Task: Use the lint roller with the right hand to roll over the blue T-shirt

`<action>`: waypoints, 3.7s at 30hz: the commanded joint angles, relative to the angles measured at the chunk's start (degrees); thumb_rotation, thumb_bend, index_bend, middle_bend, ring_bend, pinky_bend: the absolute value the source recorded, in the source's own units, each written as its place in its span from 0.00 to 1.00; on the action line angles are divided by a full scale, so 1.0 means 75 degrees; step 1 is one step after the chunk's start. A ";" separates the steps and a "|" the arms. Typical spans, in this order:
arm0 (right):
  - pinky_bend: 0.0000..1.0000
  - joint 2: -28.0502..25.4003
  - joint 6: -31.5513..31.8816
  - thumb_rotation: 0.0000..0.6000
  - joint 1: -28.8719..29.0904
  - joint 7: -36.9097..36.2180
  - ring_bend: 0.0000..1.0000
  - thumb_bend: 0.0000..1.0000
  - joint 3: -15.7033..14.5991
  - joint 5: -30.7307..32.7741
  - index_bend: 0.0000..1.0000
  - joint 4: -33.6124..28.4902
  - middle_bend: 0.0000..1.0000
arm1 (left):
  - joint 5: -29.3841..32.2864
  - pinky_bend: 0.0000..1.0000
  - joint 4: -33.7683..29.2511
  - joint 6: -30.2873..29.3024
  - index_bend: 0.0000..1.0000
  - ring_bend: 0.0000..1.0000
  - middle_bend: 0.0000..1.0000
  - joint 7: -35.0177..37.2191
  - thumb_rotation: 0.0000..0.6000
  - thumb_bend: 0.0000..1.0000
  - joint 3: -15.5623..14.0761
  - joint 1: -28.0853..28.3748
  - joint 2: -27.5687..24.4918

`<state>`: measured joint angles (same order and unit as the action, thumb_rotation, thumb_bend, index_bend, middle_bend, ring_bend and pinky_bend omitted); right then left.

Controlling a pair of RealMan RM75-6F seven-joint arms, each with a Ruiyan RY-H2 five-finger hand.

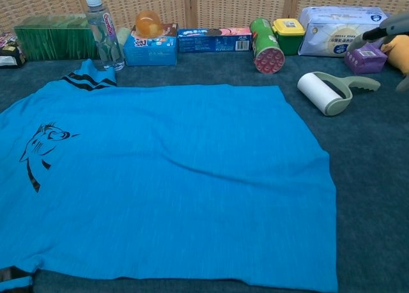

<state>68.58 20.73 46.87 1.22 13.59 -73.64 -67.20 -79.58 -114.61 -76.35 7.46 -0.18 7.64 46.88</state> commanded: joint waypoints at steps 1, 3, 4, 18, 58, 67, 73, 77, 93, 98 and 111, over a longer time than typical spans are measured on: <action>0.09 0.0310 -0.0282 1.00 0.0254 -0.0345 0.00 0.00 -0.0226 -0.0378 0.00 0.0389 0.01 | 0.0093 0.02 -0.0063 0.0001 0.00 0.00 0.00 -0.0089 1.00 0.09 0.0021 -0.0011 -0.0016; 0.09 0.0490 -0.0405 1.00 0.0369 -0.0536 0.00 0.00 -0.0336 -0.0571 0.00 0.0644 0.01 | 0.0159 0.02 -0.0118 0.0031 0.00 0.00 0.00 -0.0177 1.00 0.09 0.0044 0.0008 -0.0015; 0.09 0.0549 -0.0441 1.00 0.0406 -0.0600 0.00 0.00 -0.0369 -0.0628 0.00 0.0734 0.01 | 0.0182 0.02 -0.0136 0.0042 0.00 0.00 0.00 -0.0203 1.00 0.09 0.0052 0.0015 -0.0014; 0.09 0.1588 -0.0824 1.00 0.1051 -0.2068 0.01 0.01 -0.1074 -0.1590 0.00 0.2525 0.04 | 0.0679 0.02 -0.0444 0.0222 0.00 0.00 0.00 -0.0722 1.00 0.09 0.0166 0.0110 0.0035; 0.24 0.2364 0.0573 1.00 0.0968 -0.3537 0.29 0.66 -0.2238 -0.2202 0.40 0.3903 0.55 | 0.1114 0.02 -0.0677 0.0524 0.00 0.00 0.00 -0.1162 1.00 0.09 0.0426 0.0409 -0.0017; 0.50 0.2081 0.0660 1.00 0.1071 -0.3456 0.28 0.88 -0.2381 -0.2314 0.27 0.3487 0.38 | 0.1063 0.02 -0.0711 0.0531 0.00 0.00 0.00 -0.1192 1.00 0.09 0.0419 0.0426 0.0016; 0.73 0.2020 0.0741 1.00 0.1136 -0.3243 0.34 0.91 -0.2427 -0.2351 0.24 0.3425 0.35 | 0.1000 0.02 -0.0670 0.0528 0.00 0.00 0.00 -0.1122 1.00 0.09 0.0408 0.0416 -0.0001; 0.70 0.2025 0.0816 1.00 0.1132 -0.3102 0.41 0.89 -0.2413 -0.2323 0.24 0.3439 0.40 | 0.0966 0.02 -0.0643 0.0517 0.00 0.00 0.00 -0.1071 1.00 0.09 0.0404 0.0403 -0.0018; 0.79 0.1988 0.0945 1.00 0.1132 -0.2754 0.68 0.71 -0.2355 -0.2172 0.50 0.3203 0.77 | 0.0866 0.02 -0.0424 0.0596 0.00 0.00 0.00 -0.0742 1.00 0.09 0.0420 0.0414 -0.0092; 0.96 0.2050 0.1044 1.00 0.1125 -0.2752 0.78 0.76 -0.2348 -0.2175 0.61 0.3224 0.84 | 0.0865 0.02 -0.0374 0.0602 0.00 0.00 0.00 -0.0655 1.00 0.09 0.0434 0.0413 -0.0116; 1.00 0.1847 0.1105 1.00 0.1195 -0.3163 0.84 1.00 -0.2237 -0.2044 0.87 0.2803 0.88 | 0.0880 0.02 -0.0240 0.0742 0.00 0.00 0.00 -0.0461 1.00 0.09 0.0465 0.0475 -0.0113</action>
<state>82.75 28.67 55.91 -22.04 -3.47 -89.24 -45.69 -72.98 -116.42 -70.78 4.00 3.31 11.20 46.02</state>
